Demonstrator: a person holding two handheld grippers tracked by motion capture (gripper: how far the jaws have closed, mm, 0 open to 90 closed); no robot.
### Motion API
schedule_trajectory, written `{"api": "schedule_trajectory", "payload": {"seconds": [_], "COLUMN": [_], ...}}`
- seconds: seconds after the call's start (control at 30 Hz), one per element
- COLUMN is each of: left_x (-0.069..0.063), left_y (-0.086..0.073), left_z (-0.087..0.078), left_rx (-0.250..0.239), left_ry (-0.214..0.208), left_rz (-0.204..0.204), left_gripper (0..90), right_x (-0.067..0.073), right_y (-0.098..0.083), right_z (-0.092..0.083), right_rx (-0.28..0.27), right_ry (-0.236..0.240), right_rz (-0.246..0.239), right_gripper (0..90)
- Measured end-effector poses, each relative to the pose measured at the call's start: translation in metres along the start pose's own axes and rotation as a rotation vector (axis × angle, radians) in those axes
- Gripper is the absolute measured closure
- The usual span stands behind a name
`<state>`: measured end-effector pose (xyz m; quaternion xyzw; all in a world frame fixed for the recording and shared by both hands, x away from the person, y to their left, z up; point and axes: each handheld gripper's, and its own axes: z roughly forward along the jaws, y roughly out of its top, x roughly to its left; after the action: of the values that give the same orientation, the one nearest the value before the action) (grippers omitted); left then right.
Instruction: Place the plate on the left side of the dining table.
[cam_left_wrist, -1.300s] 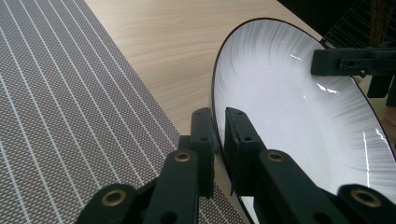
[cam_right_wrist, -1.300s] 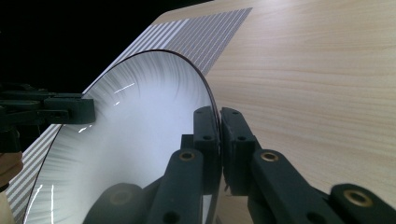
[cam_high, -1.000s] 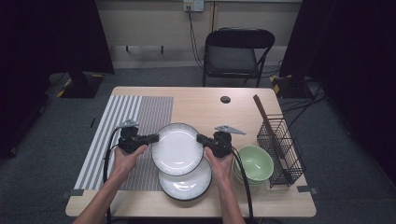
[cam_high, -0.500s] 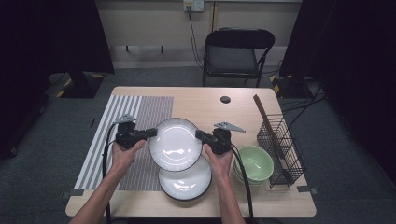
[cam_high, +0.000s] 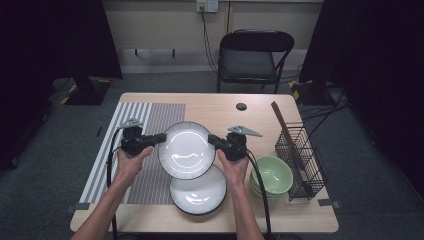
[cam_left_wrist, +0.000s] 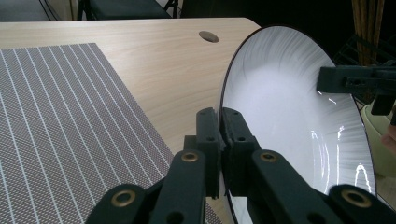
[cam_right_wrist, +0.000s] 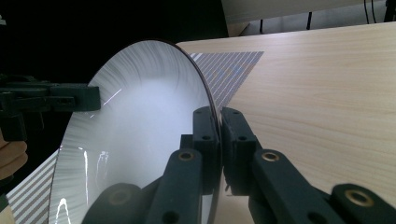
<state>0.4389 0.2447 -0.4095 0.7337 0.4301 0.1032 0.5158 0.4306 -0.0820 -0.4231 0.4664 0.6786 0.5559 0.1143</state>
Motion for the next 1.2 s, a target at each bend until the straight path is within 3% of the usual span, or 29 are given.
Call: {"api": "schedule_trajectory", "payload": {"seconds": [0.4, 0.6, 1.2], "left_x": [0.004, 0.007, 0.031], "left_y": [0.013, 0.021, 0.040], "left_z": [-0.007, -0.013, -0.030], "left_rx": [-0.025, -0.034, -0.065], "left_ry": [0.012, 0.031, 0.067], "left_rz": [-0.001, 0.006, -0.011], "left_gripper": [87.0, 86.9, 86.9], "right_x": [0.004, 0.006, 0.021], "right_y": [0.016, 0.023, 0.055], "right_z": [0.006, 0.012, 0.040], "right_rx": [-0.008, -0.011, 0.007], "right_ry": [0.012, 0.032, 0.052], "right_rz": [-0.017, -0.002, -0.053], "right_gripper": [85.3, 85.5, 85.6]}}
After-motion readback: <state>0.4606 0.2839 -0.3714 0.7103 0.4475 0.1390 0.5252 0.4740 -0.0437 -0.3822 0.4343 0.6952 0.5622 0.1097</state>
